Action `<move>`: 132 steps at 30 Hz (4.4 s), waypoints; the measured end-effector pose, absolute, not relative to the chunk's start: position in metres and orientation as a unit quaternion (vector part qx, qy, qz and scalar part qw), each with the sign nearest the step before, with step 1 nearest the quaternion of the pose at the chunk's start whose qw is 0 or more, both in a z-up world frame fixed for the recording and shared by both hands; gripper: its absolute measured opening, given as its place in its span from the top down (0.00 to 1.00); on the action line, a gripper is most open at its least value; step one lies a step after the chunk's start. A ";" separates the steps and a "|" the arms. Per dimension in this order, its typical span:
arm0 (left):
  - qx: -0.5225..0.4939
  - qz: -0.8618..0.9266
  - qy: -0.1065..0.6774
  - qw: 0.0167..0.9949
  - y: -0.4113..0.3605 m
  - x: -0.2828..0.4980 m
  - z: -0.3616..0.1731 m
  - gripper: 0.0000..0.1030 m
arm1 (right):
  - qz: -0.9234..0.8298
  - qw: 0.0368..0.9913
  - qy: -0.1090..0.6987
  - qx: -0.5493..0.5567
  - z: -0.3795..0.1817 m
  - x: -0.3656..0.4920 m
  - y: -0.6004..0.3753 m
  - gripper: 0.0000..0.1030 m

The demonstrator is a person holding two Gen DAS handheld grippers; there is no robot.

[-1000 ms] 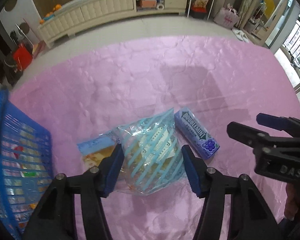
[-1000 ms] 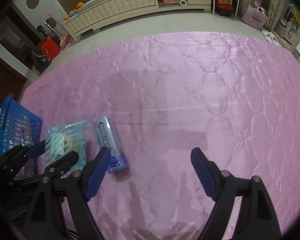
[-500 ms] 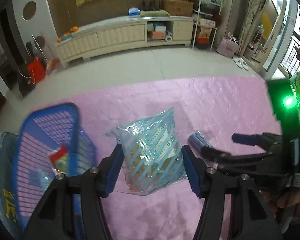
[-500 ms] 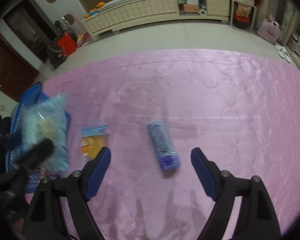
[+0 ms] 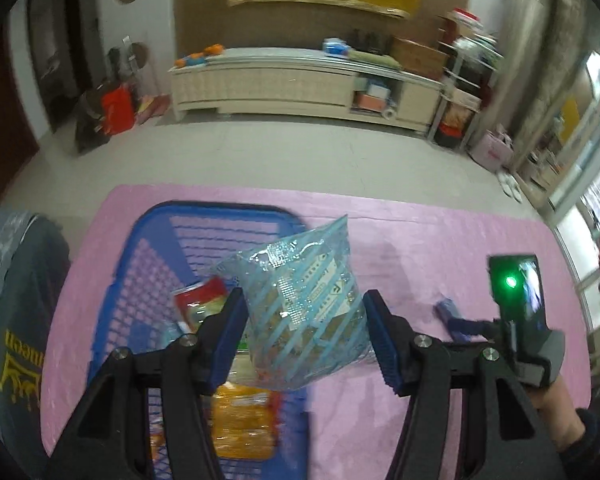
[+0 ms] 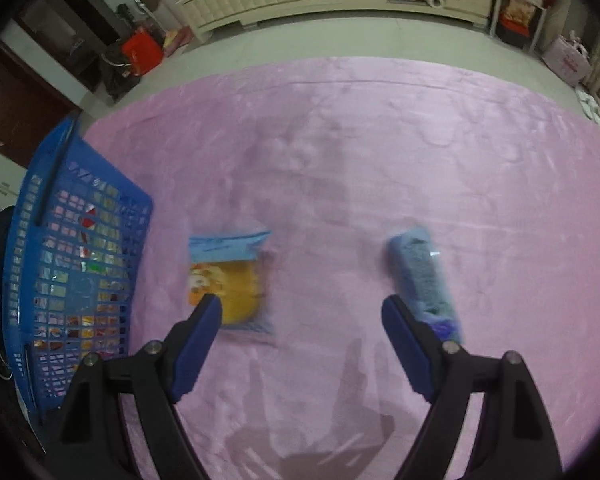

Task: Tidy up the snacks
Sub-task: 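Grasp the blue-striped snack bag with the left tool and drop it into the basket, then grasp the wrapped round cake with the right tool and release it into the basket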

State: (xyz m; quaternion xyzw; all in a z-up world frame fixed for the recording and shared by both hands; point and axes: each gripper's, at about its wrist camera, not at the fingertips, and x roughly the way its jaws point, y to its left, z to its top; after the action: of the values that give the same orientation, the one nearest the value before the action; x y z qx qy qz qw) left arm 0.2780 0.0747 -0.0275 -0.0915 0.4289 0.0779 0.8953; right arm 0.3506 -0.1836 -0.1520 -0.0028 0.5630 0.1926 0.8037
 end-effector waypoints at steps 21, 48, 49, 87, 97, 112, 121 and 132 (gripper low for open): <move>-0.104 0.089 0.498 0.856 0.149 0.252 -0.066 0.45 | 0.187 0.788 0.584 -0.058 -0.180 0.370 -0.102 0.29; -0.142 -0.029 0.546 0.825 0.122 0.211 -0.092 0.36 | 0.223 0.842 0.488 -0.052 -0.088 0.291 -0.097 0.45; -0.143 -0.028 0.542 0.827 0.122 0.208 -0.088 0.36 | 0.225 0.843 0.486 -0.047 -0.082 0.285 -0.098 0.45; -0.162 0.046 0.395 0.903 0.209 0.111 -0.018 0.32 | 0.320 0.838 0.426 -0.117 -0.023 0.192 0.042 0.45; -0.185 0.057 0.407 0.892 0.237 0.110 -0.043 0.32 | 0.295 0.825 0.458 -0.153 -0.064 0.212 0.076 0.45; -0.176 0.078 0.417 0.888 0.236 0.103 -0.050 0.32 | 0.279 0.801 0.502 -0.166 -0.093 0.219 0.084 0.44; -0.164 0.080 0.423 0.888 0.223 0.101 -0.046 0.32 | 0.324 0.785 0.509 -0.143 -0.091 0.211 0.071 0.18; -0.145 0.044 0.424 0.893 0.189 0.122 -0.020 0.32 | 0.303 0.816 0.474 -0.130 -0.053 0.214 0.014 0.18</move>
State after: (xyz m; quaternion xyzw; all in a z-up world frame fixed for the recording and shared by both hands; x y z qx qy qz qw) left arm 0.1216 0.1888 -0.0195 -0.1455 0.4239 0.0441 0.8929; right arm 0.2144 0.0139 -0.0530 -0.1300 0.4742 0.3029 0.8164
